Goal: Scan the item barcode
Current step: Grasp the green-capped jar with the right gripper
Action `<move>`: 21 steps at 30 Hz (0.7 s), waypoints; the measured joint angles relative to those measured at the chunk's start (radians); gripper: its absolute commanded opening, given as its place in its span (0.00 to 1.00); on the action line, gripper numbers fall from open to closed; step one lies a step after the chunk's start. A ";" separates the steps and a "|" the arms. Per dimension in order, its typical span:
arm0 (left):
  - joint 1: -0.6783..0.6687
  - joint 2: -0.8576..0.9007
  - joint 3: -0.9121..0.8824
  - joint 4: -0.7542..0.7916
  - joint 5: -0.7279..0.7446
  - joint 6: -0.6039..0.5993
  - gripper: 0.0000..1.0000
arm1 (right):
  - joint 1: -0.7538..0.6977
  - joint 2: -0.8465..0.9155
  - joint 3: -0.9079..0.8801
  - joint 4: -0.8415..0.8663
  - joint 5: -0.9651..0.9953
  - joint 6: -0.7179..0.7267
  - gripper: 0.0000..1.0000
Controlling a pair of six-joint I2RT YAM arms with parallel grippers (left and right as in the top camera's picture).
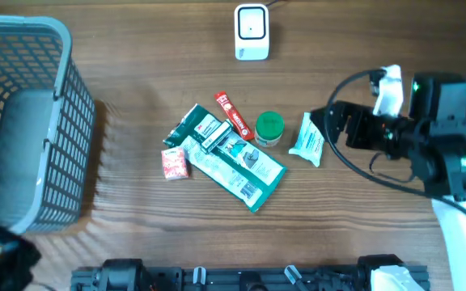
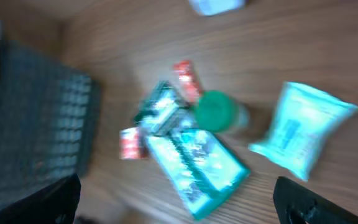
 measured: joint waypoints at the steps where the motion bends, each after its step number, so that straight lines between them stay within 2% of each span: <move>1: 0.000 -0.049 -0.019 0.005 0.000 0.000 1.00 | 0.007 0.023 0.014 0.004 -0.044 0.000 1.00; 4: 0.000 -0.145 -0.076 0.026 0.000 0.000 1.00 | 0.014 0.123 0.018 0.068 -0.117 0.086 0.99; 6: 0.000 -0.203 -0.123 0.060 -0.001 0.000 1.00 | 0.022 0.184 0.020 0.044 -0.105 0.131 0.99; 9: 0.000 -0.270 -0.185 0.124 -0.027 0.003 1.00 | 0.111 0.279 0.024 0.014 0.011 0.213 0.99; 12: 0.000 -0.273 -0.227 0.151 -0.042 0.009 1.00 | 0.254 0.357 0.071 -0.015 0.201 0.397 1.00; 14: 0.000 -0.273 -0.232 0.139 -0.043 0.010 1.00 | 0.271 0.382 0.095 -0.015 0.253 0.507 0.99; 17: 0.000 -0.273 -0.233 0.013 -0.100 0.012 1.00 | 0.271 0.423 0.100 -0.022 0.306 0.661 0.99; 19: 0.000 -0.273 -0.227 -0.185 -0.140 -0.012 1.00 | 0.271 0.476 0.100 -0.019 0.339 0.719 0.99; 21: 0.000 -0.272 -0.234 -0.356 -0.088 -0.043 1.00 | 0.271 0.529 0.100 -0.011 0.351 0.750 1.00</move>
